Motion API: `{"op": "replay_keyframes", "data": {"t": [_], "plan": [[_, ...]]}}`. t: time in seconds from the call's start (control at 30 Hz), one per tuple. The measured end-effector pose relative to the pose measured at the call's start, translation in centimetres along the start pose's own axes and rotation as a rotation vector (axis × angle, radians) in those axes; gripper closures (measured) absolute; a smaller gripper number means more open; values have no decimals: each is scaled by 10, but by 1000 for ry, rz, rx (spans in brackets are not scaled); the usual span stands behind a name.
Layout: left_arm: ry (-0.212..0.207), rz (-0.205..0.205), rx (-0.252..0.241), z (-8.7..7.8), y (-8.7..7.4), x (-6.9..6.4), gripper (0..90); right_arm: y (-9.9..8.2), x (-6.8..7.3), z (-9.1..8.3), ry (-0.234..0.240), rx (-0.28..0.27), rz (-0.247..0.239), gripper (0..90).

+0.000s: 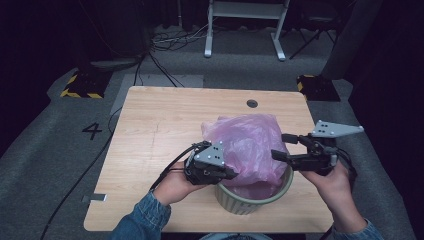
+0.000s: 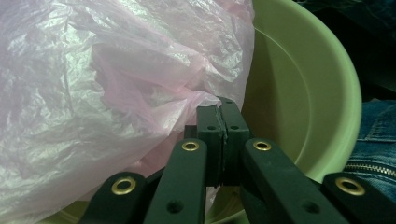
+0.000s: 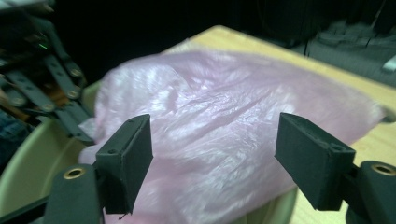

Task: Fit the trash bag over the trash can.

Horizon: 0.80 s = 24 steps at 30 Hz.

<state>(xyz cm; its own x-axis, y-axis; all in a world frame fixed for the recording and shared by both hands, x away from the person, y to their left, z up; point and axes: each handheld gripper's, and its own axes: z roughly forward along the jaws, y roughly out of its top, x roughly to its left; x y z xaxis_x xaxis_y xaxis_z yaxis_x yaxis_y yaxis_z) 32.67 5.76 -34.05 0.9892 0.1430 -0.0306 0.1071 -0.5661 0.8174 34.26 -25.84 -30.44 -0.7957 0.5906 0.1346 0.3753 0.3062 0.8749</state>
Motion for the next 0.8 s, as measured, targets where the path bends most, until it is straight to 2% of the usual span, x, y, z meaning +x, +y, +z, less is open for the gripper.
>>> {"op": "replay_keyframes", "data": {"t": [0.07,0.1,0.13,0.2,0.27,0.33,0.43,0.5,0.63,0.8], "plan": [[-5,0,-6,-1,0,-1,889,1,-1,10,3,45,-1,336],[-9,3,-15,-2,-1,-1,884,1,0,14,7,74,-10,449],[-12,7,-23,-3,-1,-1,863,1,1,17,31,110,-28,581],[1,11,-40,-5,-1,-2,780,1,3,20,43,138,-37,734],[31,11,-64,-9,-1,-1,631,0,5,20,66,157,-54,814],[70,1,-109,-16,-2,0,553,-1,7,20,82,174,-70,851],[93,-7,-158,-24,1,1,522,-2,14,20,118,196,-99,858],[107,4,-181,-28,6,1,502,-4,21,21,138,213,-118,858],[112,12,-177,-25,16,0,458,-5,36,25,174,247,-162,857],[69,4,-122,-11,21,1,456,-5,51,29,200,275,-197,850]]}}
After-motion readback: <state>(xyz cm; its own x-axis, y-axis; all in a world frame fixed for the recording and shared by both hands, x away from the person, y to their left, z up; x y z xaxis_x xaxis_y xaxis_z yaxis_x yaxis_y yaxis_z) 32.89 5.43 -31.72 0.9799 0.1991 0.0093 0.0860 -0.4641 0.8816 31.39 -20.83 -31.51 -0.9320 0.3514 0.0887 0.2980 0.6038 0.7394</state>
